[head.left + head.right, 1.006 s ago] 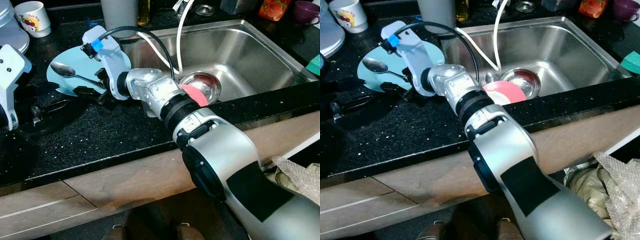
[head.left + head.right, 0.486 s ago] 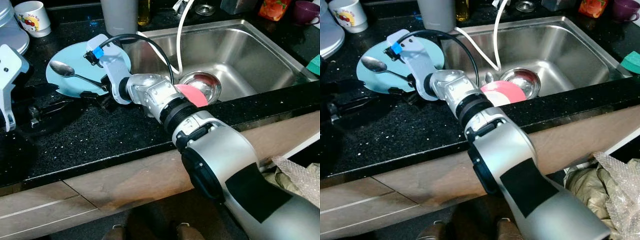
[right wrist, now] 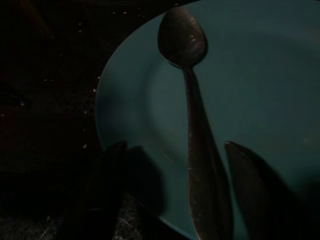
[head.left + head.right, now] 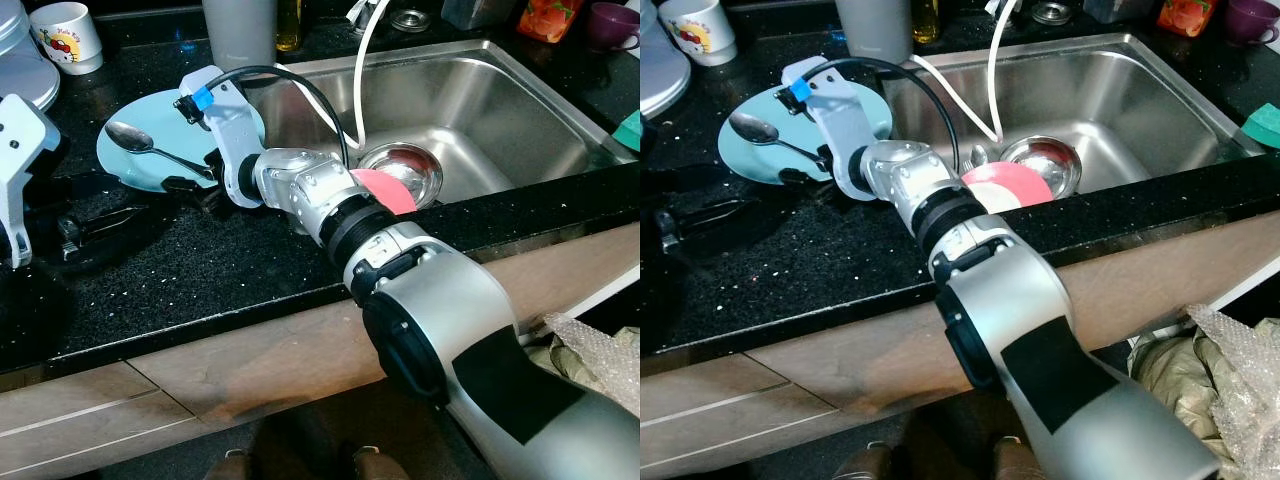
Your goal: Kitchen organization
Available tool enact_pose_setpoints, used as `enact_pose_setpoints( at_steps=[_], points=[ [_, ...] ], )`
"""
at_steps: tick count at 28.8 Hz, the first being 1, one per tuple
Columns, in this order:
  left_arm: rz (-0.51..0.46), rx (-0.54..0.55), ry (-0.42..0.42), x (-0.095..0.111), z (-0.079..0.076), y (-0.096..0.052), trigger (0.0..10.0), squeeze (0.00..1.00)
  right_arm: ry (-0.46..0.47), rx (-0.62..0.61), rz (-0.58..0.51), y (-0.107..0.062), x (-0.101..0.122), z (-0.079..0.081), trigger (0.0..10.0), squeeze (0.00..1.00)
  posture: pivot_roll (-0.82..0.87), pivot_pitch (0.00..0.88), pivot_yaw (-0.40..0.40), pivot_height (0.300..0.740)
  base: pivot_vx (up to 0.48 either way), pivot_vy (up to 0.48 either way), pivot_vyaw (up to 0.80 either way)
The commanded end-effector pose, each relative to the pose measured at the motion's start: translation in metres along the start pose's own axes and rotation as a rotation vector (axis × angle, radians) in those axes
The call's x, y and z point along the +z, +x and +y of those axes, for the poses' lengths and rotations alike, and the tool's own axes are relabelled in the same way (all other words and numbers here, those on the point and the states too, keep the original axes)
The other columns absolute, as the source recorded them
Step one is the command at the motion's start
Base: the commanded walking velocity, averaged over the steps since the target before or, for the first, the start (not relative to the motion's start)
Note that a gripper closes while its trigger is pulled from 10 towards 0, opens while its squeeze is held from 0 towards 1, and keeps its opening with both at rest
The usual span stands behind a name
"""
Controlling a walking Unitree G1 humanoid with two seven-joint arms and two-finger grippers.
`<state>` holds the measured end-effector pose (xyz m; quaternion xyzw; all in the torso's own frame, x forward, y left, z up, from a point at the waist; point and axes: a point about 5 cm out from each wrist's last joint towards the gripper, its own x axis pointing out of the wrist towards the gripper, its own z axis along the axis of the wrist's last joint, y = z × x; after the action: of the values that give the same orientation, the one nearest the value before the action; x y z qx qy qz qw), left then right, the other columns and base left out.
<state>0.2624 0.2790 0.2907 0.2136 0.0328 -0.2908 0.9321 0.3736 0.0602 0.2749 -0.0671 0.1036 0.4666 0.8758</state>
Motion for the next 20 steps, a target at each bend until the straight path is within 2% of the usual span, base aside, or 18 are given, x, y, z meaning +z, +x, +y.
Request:
enact_pose_setpoints(
  at_steps=[1, 14, 20],
  points=[
    [0.008, -0.009, 0.021, 0.005, 0.000, -0.005, 10.0, 0.00, 0.033, 0.006, 0.027, 0.002, -0.007, 0.002, 0.0, 0.00, 0.07, 0.198, -0.032, 0.740, 0.000, 0.000, 0.00],
    [0.011, -0.013, 0.023, 0.005, 0.000, -0.005, 10.0, 0.00, 0.057, 0.005, -0.012, 0.001, 0.003, 0.002, 0.0, 0.00, 0.07, 0.193, -0.032, 0.740, 0.000, 0.000, 0.00],
    [-0.020, -0.013, 0.019, 0.011, 0.002, -0.005, 10.0, 0.00, 0.127, 0.008, -0.122, -0.006, 0.029, -0.001, 0.0, 0.00, 0.08, 0.186, -0.025, 0.740, 0.000, 0.000, 0.00]
  ],
)
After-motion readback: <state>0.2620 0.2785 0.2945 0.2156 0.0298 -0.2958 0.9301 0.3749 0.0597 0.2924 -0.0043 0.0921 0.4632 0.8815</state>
